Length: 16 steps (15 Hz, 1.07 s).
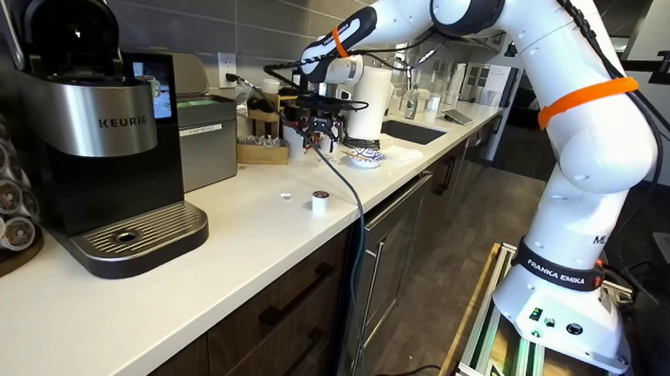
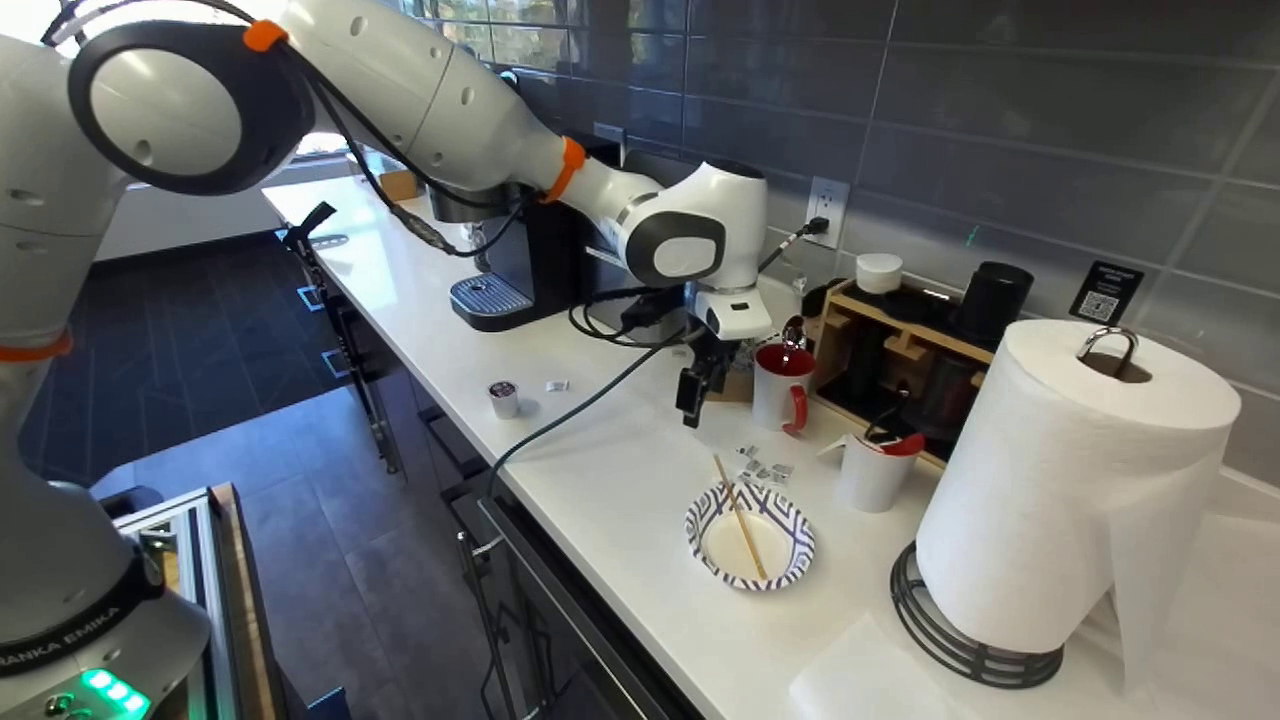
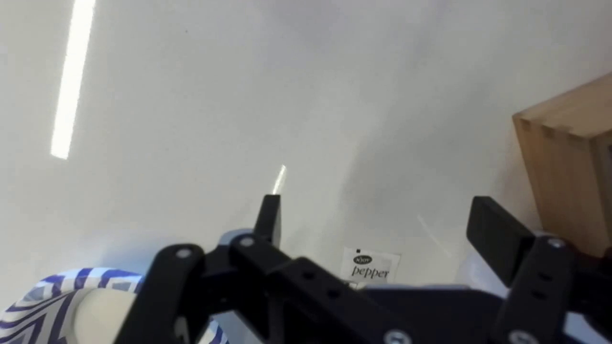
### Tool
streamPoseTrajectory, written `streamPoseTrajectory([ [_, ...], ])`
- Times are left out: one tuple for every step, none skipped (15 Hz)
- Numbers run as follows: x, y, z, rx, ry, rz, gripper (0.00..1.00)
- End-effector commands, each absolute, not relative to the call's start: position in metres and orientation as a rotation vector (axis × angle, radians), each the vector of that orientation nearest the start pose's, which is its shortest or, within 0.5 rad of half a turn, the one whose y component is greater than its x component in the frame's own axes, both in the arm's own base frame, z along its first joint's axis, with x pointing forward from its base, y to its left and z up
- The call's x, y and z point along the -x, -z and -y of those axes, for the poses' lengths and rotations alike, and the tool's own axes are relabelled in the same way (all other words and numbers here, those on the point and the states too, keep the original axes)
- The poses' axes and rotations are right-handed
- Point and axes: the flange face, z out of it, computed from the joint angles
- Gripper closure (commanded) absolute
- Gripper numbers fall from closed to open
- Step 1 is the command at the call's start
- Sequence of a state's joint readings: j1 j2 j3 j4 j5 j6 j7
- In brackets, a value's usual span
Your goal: Swap the small crate and cup's places
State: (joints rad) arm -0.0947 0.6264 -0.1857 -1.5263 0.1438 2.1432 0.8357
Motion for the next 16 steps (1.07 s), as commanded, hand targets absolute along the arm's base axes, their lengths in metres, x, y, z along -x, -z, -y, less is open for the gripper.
streamPoseTrajectory([
  [-0.655, -0.331, 0.169, 2.583, 0.047, -1.677, 0.0],
  [-0.65, -0.341, 0.168, 2.587, 0.052, -1.643, 0.0],
  [-0.645, -0.348, 0.168, 2.594, 0.055, -1.615, 0.0],
  [-0.642, -0.354, 0.167, 2.597, 0.053, -1.601, 0.0],
  [-0.641, -0.359, 0.167, 2.596, 0.071, -1.591, 0.0],
  [-0.642, -0.363, 0.168, 2.583, 0.117, -1.595, 0.0],
  [-0.647, -0.367, 0.17, 2.556, 0.19, -1.629, 0.0],
  [-0.651, -0.37, 0.172, 2.534, 0.245, -1.631, 0.0],
  [-0.657, -0.372, 0.174, 2.508, 0.312, -1.632, 0.0],
  [-0.661, -0.373, 0.176, 2.489, 0.361, -1.626, 0.0],
  [-0.667, -0.372, 0.177, 2.471, 0.391, -1.629, 0.0],
  [-0.672, -0.371, 0.18, 2.462, 0.405, -1.645, 0.0],
  [-0.676, -0.369, 0.183, 2.456, 0.402, -1.652, 0.0],
  [-0.681, -0.367, 0.186, 2.445, 0.399, -1.664, 0.0],
  [-0.685, -0.365, 0.189, 2.442, 0.376, -1.663, 0.0],
  [-0.689, -0.365, 0.189, 2.451, 0.369, -1.653, 0.0],
])
